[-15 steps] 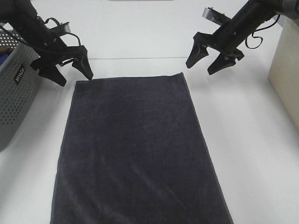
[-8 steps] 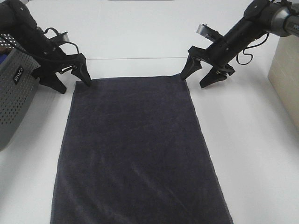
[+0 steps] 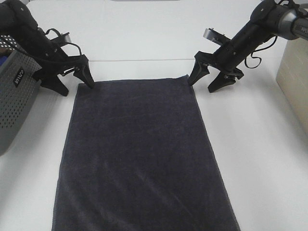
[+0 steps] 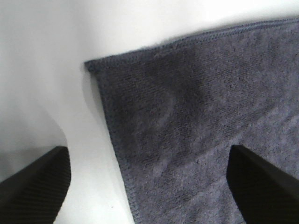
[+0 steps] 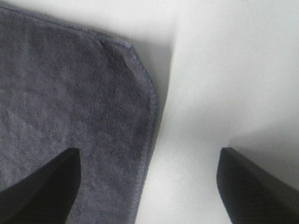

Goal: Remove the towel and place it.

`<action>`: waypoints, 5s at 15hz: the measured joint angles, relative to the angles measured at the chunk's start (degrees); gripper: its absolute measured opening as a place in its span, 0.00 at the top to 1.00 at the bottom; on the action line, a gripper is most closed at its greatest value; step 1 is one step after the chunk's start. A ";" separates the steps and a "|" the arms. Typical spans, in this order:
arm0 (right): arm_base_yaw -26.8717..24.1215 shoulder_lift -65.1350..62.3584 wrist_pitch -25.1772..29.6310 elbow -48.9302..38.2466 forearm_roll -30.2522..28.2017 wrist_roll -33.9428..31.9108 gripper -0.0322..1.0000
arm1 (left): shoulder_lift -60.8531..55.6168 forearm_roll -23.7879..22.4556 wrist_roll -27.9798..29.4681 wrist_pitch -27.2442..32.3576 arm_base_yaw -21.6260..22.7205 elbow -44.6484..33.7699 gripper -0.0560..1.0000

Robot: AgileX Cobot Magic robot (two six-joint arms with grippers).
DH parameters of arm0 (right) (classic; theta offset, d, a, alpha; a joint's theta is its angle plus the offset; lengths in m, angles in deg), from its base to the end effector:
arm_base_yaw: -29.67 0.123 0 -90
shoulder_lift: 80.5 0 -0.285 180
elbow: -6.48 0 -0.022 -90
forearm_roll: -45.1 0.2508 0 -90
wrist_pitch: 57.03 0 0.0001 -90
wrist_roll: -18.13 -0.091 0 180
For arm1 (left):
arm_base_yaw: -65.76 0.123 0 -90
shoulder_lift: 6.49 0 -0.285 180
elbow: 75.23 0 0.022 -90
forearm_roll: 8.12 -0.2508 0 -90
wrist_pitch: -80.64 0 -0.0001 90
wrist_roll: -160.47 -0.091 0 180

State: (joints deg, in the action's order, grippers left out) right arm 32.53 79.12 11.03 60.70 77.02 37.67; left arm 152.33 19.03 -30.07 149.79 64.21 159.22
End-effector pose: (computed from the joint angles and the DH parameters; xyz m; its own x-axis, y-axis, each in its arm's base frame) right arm 0.5256 0.0710 0.0988 -0.9630 -0.1459 -0.2265 -0.2379 0.8552 0.4605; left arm 0.5254 -0.0531 0.1037 -0.9875 0.0298 -0.1545 0.0931 0.9023 -0.4209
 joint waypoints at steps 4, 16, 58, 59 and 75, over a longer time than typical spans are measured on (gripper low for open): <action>0.00 1.03 -2.29 0.63 2.06 -0.34 0.22 | 0.34 0.92 0.00 0.00 0.00 0.11 0.14; 8.14 1.55 -14.55 1.32 -13.87 -6.36 0.78 | 1.72 0.17 0.92 -5.21 -8.14 0.17 0.78; 8.02 8.88 -40.51 11.63 -24.18 -12.32 0.68 | 8.25 5.90 -25.44 -43.09 -8.71 7.51 0.55; 8.02 8.88 -41.54 11.63 -23.26 -12.32 0.63 | 8.25 5.90 -25.44 -44.29 -8.71 7.51 0.45; 8.02 -9.74 0.06 11.80 -23.43 -12.32 0.38 | -5.67 -17.65 4.70 -7.91 -8.71 8.25 0.30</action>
State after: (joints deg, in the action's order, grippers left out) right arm 40.56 69.38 11.09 72.50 53.58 25.35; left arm 146.66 1.39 -25.37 141.88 55.50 167.47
